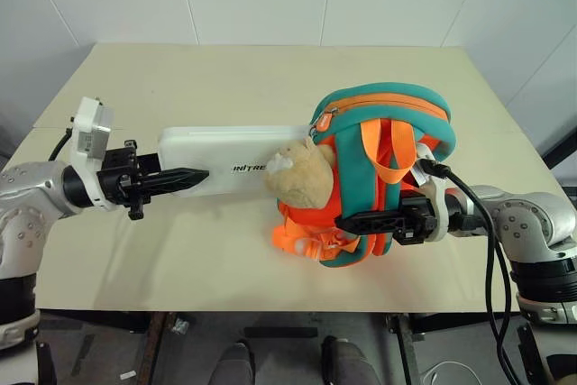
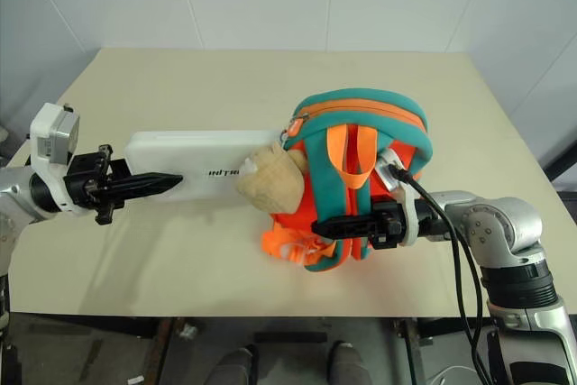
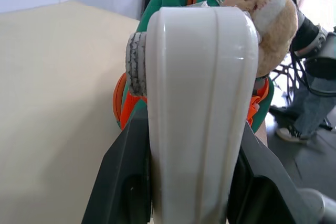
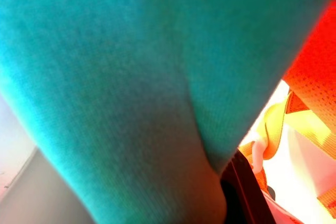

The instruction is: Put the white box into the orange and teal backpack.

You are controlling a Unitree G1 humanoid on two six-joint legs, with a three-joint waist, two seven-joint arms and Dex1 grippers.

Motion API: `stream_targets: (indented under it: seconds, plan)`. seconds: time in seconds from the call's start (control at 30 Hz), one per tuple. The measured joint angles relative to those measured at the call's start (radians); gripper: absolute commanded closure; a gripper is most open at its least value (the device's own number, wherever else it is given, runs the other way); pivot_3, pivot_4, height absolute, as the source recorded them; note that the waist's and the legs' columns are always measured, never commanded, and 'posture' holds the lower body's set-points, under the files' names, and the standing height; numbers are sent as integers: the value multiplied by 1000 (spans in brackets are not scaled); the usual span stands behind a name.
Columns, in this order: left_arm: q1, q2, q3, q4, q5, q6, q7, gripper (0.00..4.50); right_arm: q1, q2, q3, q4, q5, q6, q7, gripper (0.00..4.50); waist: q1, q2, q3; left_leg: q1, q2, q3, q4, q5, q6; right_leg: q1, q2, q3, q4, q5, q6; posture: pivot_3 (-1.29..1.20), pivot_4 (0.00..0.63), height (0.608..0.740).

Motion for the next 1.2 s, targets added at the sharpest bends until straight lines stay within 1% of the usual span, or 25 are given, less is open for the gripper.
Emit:
stream_targets:
  seconds: [0.1,0.17,0.33,0.47,0.63,0.73,0.8,0.93,1.07,1.2]
  plan:
    - [-40,12,-37,59,69,-101,-65,3253,7,5,0,-3,0,-13,-7,4480,0,0,0,0,0,0,0,-1,0,0,0,0,0,2,4,0,150,740]
    - [-65,24,-66,96,115,-176,-103,3253,10,6,0,-6,0,-16,-10,4480,-1,0,0,0,0,0,0,-1,0,0,0,0,0,2,4,0,150,740]
    - [-186,24,-153,225,237,-333,-155,3253,29,10,-1,-26,1,-19,-26,4480,-1,0,0,0,0,0,0,-1,0,0,0,0,1,2,5,0,150,740]
    - [-302,-31,-233,331,354,-430,-130,3253,33,14,-3,-29,2,-26,-40,4480,5,0,0,0,0,0,3,0,1,1,0,0,2,3,7,0,150,740]
    - [-397,-98,-295,383,438,-457,-90,3253,35,17,-3,-29,4,-38,-51,4480,19,0,0,-1,0,0,8,0,1,2,0,0,2,5,8,0,150,740]
    - [-429,-134,-306,386,456,-417,-74,3253,35,17,-5,-29,6,-41,-55,4480,26,0,0,-2,0,0,9,0,1,2,0,0,2,5,9,0,150,740]
    - [-449,-162,-304,383,443,-364,-76,3253,39,17,-14,-30,8,-41,-60,4480,28,0,0,-4,0,-1,11,0,1,2,0,0,2,5,9,0,150,740]
    - [-458,-173,-275,336,354,-218,-120,3253,59,17,-29,-41,19,-38,-67,4480,23,0,0,-11,0,-2,15,-1,3,-4,0,0,4,6,11,0,150,740]
    - [-455,-156,-243,293,249,-54,-170,3253,64,17,-29,-51,32,-32,-67,4480,17,1,0,-12,0,-2,15,-2,4,-4,1,0,5,6,12,0,150,740]
    - [-414,-81,-236,262,175,80,-246,3253,64,0,-29,-65,48,-8,-39,4480,0,1,1,-12,0,-2,14,-2,4,-5,1,0,5,5,12,0,150,740]
